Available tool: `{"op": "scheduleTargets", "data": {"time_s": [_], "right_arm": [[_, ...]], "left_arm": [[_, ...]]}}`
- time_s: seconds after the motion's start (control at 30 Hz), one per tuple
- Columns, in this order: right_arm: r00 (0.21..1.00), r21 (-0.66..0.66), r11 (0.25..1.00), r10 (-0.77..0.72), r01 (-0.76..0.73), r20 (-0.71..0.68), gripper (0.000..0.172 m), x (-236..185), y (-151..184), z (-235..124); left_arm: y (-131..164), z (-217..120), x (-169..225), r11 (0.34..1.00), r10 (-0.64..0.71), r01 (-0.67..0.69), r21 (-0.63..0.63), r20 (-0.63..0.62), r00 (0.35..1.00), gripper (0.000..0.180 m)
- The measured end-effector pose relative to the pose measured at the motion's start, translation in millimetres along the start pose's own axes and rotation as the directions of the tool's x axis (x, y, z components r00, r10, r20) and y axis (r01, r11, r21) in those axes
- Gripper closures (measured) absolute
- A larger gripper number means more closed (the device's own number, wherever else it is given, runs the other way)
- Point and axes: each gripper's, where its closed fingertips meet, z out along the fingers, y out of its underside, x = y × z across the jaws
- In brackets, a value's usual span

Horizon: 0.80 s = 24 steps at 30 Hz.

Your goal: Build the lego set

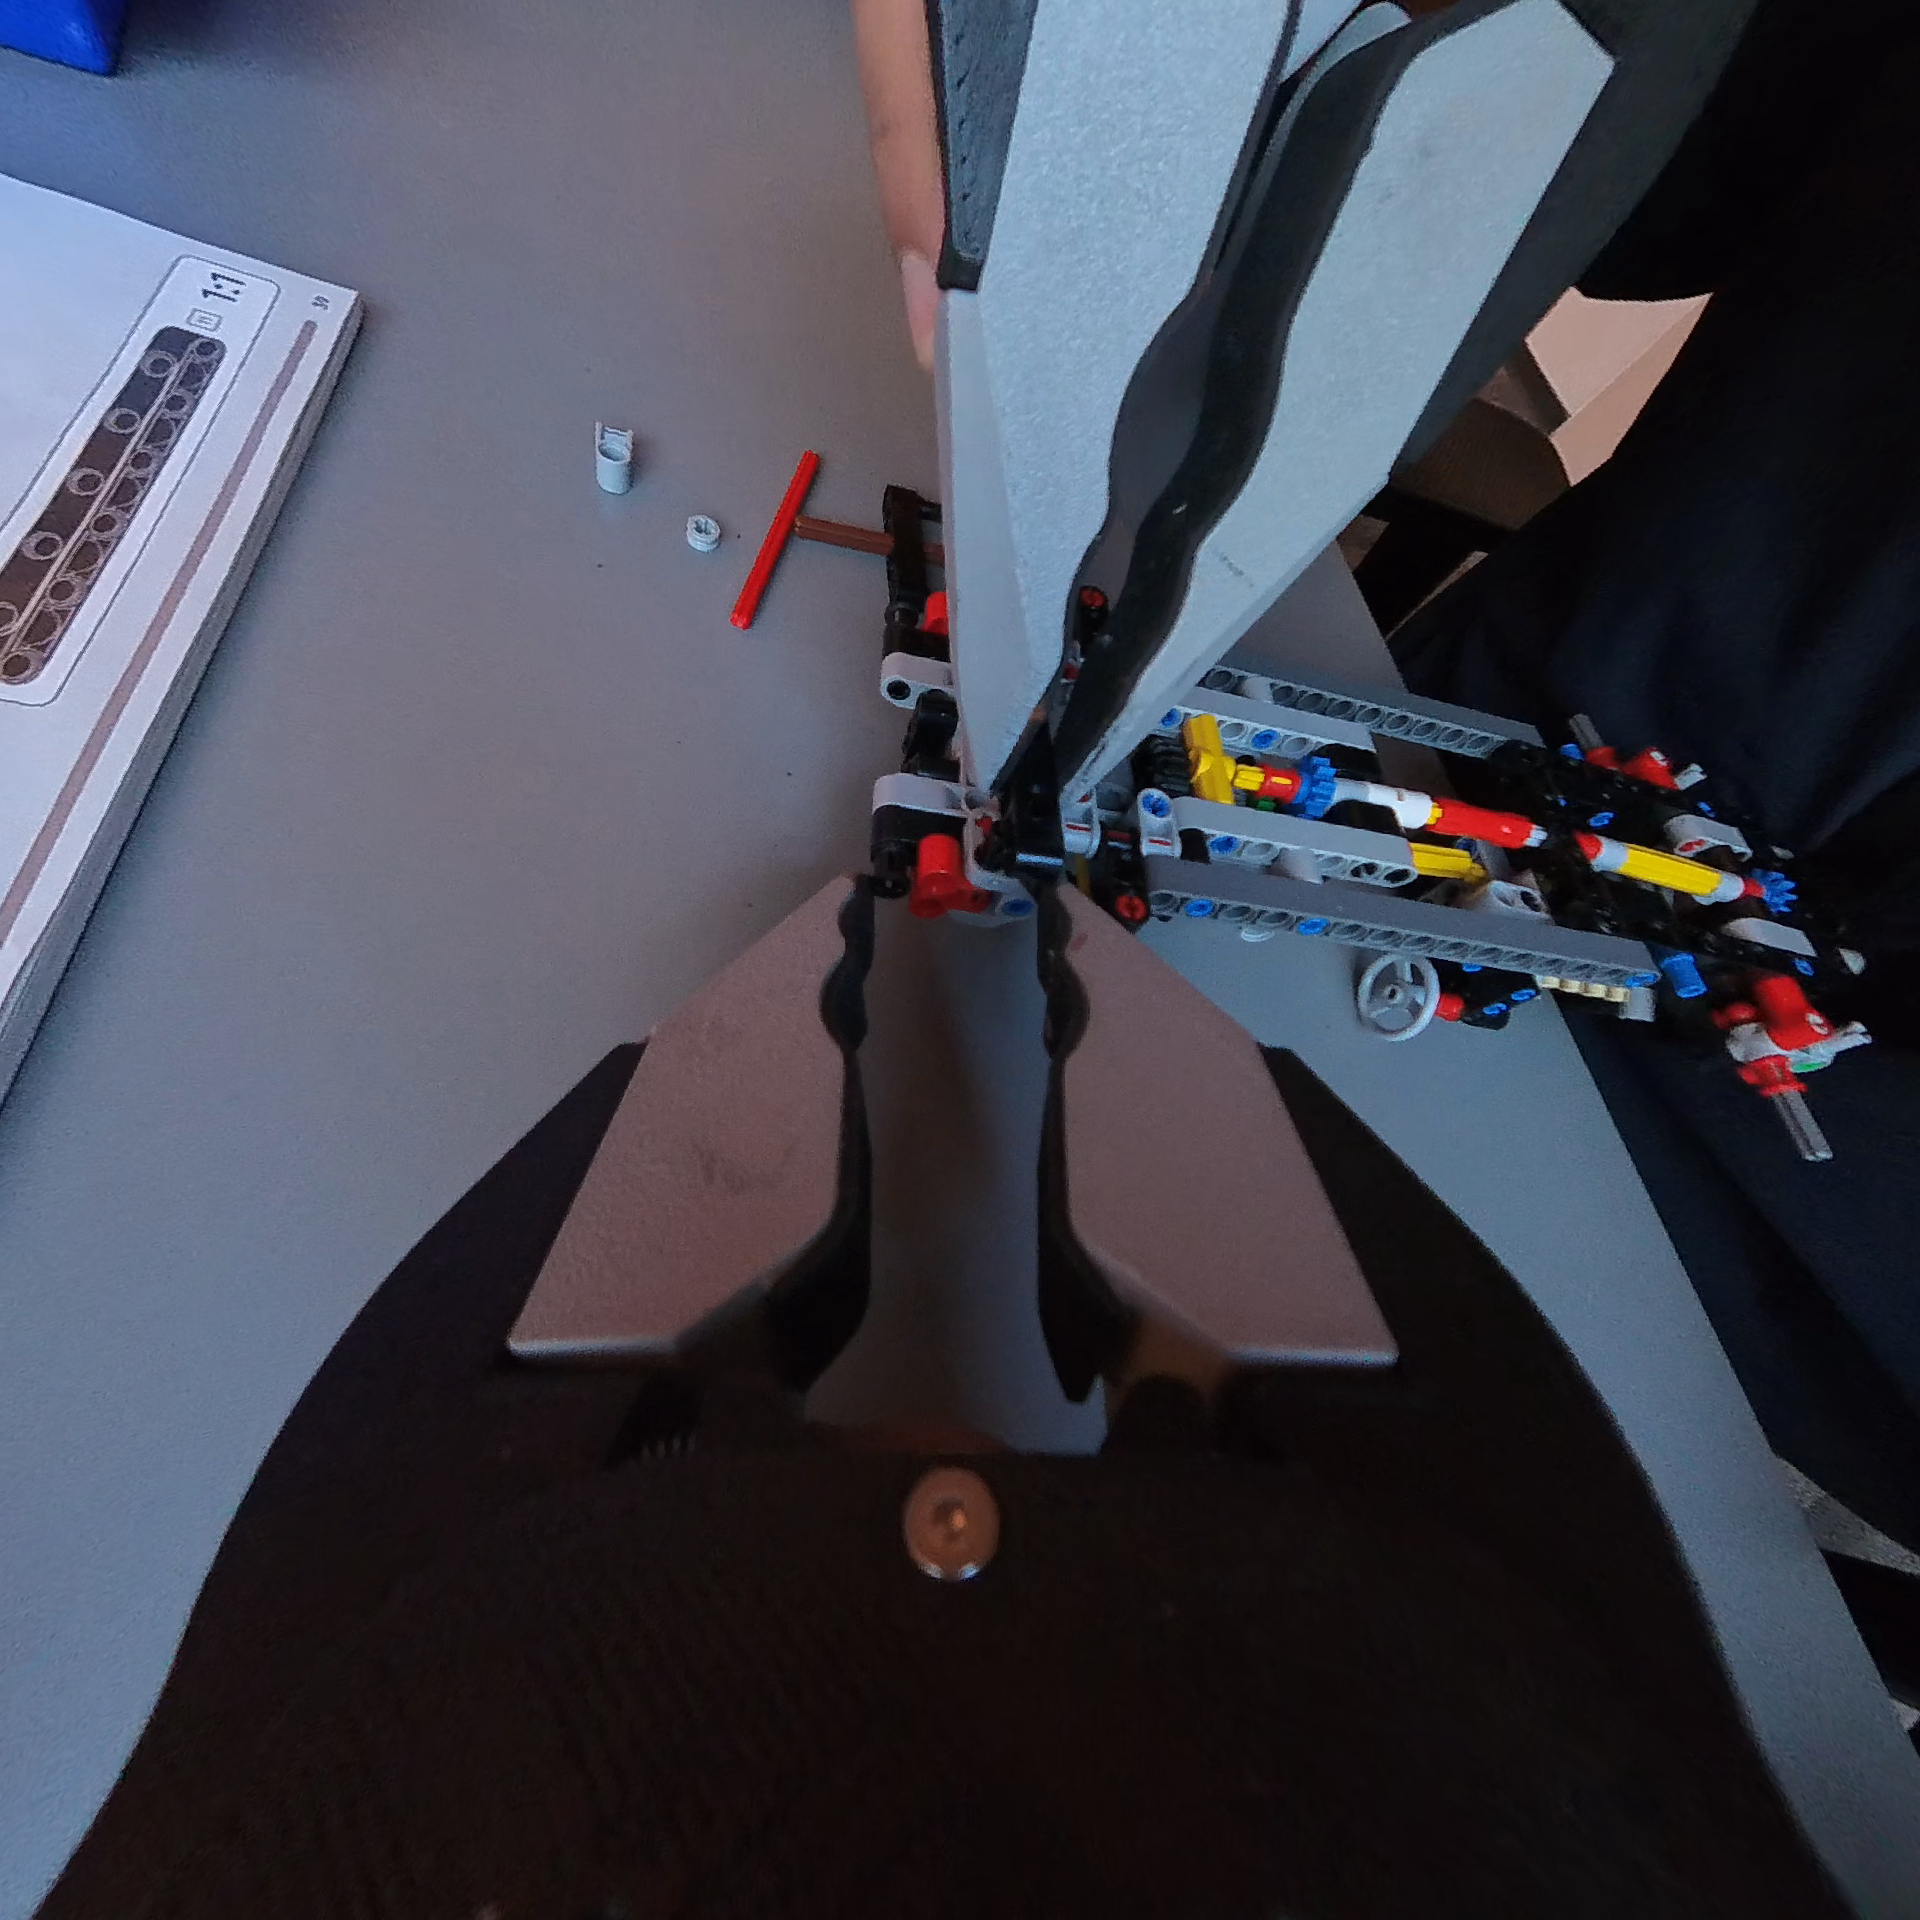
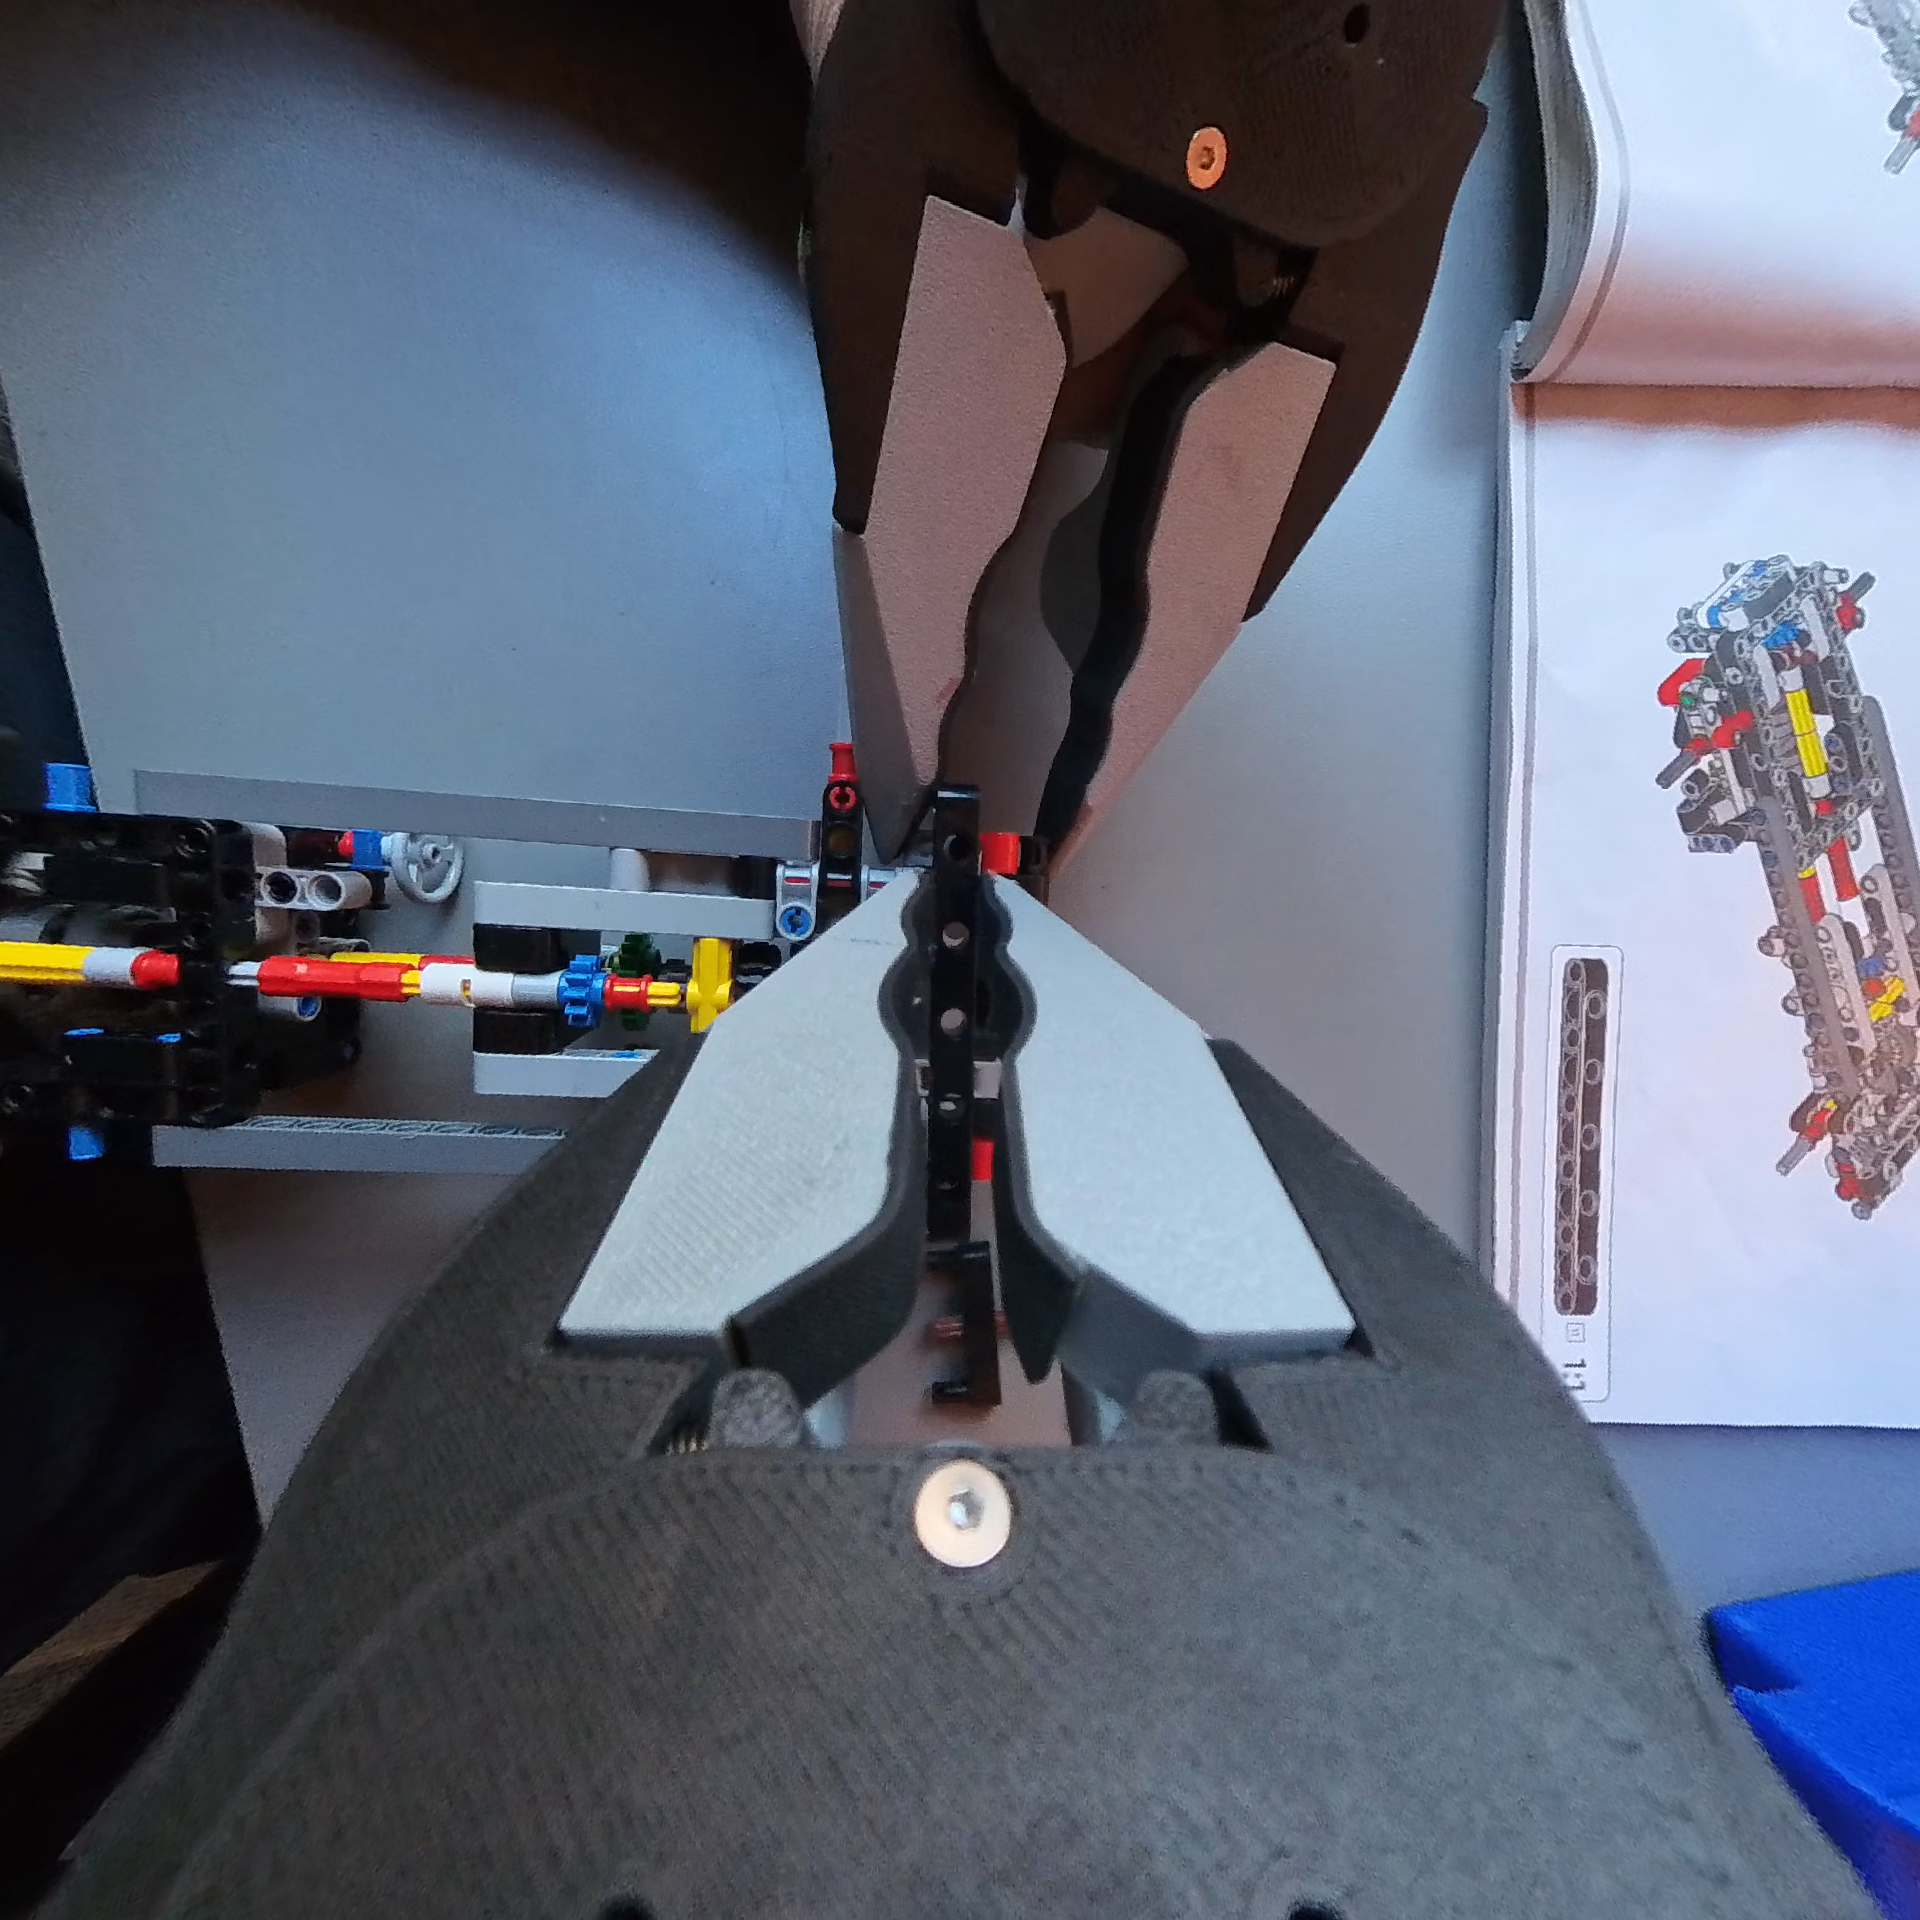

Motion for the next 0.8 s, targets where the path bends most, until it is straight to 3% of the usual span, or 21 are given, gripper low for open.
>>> {"op": "scheduleTargets", "data": {"time_s": [0.43, 0.8], "right_arm": [[1.000, 0.052, 0.998, -0.020, 0.021, -0.016, 0.167, -3.3, -6.9, -3.0], [0.998, 0.019, 0.999, -0.027, 0.028, -0.055, 0.167, 3.7, -0.8, 1.3]], "left_arm": [[-1.1, -0.7, -0.7, 1.000, -0.013, 0.013, 0.009, -0.005, 1.000, 0.153], [-0.6, -0.4, -0.7, 1.000, -0.010, 0.010, 0.006, -0.003, 1.000, 0.152]]}}
